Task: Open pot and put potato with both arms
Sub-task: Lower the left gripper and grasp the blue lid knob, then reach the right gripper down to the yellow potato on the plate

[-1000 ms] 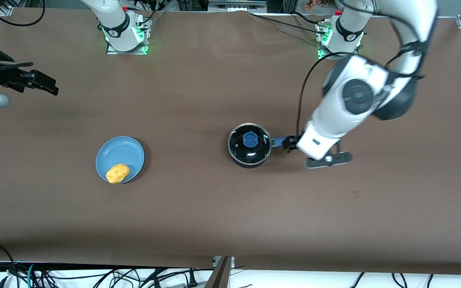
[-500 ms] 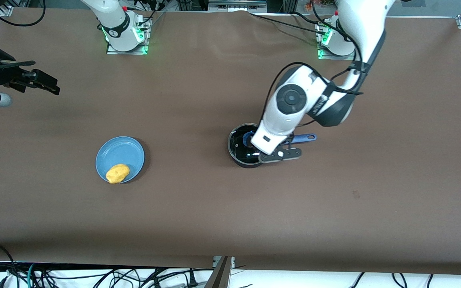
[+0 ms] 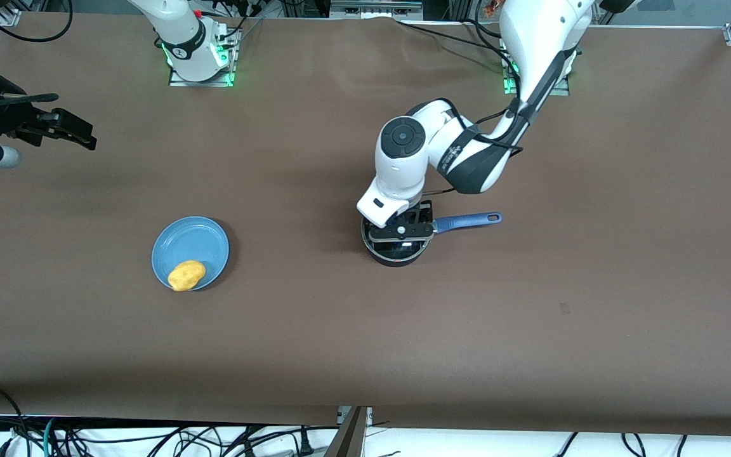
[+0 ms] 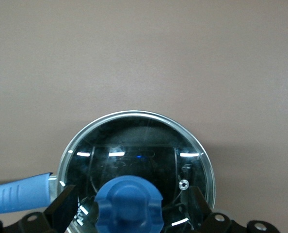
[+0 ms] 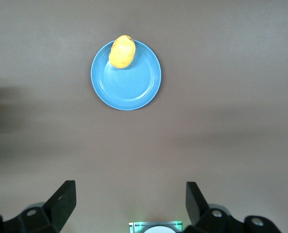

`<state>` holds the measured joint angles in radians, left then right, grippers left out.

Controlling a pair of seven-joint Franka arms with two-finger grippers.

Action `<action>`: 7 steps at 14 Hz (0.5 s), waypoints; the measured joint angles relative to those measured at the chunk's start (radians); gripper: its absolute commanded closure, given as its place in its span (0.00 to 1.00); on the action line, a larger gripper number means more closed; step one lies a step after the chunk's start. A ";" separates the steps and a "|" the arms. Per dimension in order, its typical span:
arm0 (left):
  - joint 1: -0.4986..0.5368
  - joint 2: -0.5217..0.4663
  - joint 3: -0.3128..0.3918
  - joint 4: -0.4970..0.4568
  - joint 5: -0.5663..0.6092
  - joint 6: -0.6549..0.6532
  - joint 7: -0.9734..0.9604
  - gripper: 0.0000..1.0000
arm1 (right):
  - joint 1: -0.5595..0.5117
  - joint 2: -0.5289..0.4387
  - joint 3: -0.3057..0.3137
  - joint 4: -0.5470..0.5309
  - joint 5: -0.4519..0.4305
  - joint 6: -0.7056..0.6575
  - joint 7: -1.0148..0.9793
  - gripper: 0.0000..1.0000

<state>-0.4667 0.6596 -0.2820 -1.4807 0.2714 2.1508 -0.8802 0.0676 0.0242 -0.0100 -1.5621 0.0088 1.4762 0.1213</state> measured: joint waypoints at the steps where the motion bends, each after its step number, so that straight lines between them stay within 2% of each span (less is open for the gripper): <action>1: -0.001 0.003 -0.001 0.000 0.003 0.005 0.004 0.00 | 0.000 0.000 0.000 0.000 0.000 0.000 0.000 0.00; 5: -0.001 0.004 -0.003 -0.004 0.004 0.005 0.051 0.00 | 0.002 0.011 0.003 -0.002 0.004 0.000 -0.002 0.00; 7: -0.001 0.004 -0.003 -0.012 0.004 0.005 0.062 0.00 | 0.013 0.071 0.006 -0.008 0.007 -0.002 -0.003 0.00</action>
<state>-0.4672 0.6641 -0.2847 -1.4930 0.2756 2.1557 -0.8186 0.0802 0.0947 -0.0037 -1.5701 0.0154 1.4742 0.1185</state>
